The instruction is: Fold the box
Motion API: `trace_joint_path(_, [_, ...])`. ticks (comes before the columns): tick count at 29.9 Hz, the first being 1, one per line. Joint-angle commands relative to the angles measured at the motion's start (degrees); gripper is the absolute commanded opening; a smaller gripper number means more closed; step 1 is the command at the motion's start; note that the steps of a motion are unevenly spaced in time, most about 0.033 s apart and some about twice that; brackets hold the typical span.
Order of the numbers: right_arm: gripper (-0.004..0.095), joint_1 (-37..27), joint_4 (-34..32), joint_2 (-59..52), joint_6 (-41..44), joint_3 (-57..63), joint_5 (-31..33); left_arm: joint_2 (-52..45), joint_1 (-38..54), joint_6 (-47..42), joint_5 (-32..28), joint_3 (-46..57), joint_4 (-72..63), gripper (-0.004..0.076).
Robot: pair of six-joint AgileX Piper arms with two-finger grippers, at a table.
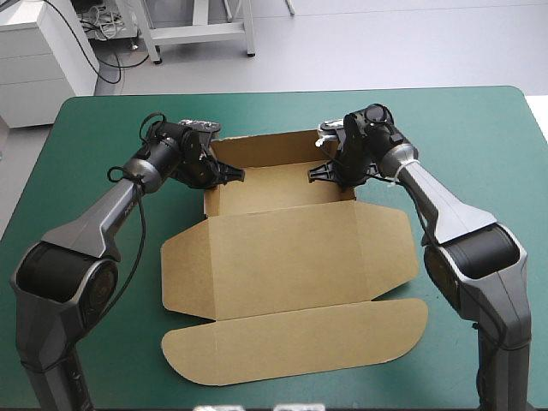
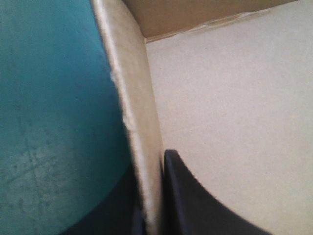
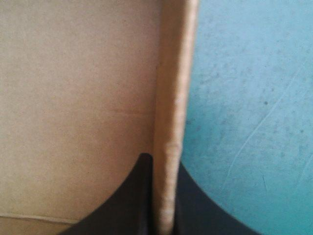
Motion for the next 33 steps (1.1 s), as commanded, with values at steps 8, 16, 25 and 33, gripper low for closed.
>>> trace_joint_path(8, [0.0342,-0.3,1.1,-0.3,-2.8,-9.1,-3.3,1.4,-1.2,7.2,8.4,-7.6,-1.1,0.0314])
trace_joint_path(16, [0.0527,-0.3,0.7,-0.4,-2.9,-15.1,0.4,1.1,-1.1,6.8,14.4,-14.6,1.2,0.0410])
trace_joint_path(25, [0.0539,-0.3,0.7,-3.4,-2.9,-16.7,0.4,-1.5,-1.1,6.8,17.8,-21.0,2.6,0.0407])
trace_joint_path(33, [0.0539,-0.3,1.0,-10.4,-3.0,-16.8,0.4,-12.3,-1.1,8.7,17.8,-21.2,4.3,0.0406])
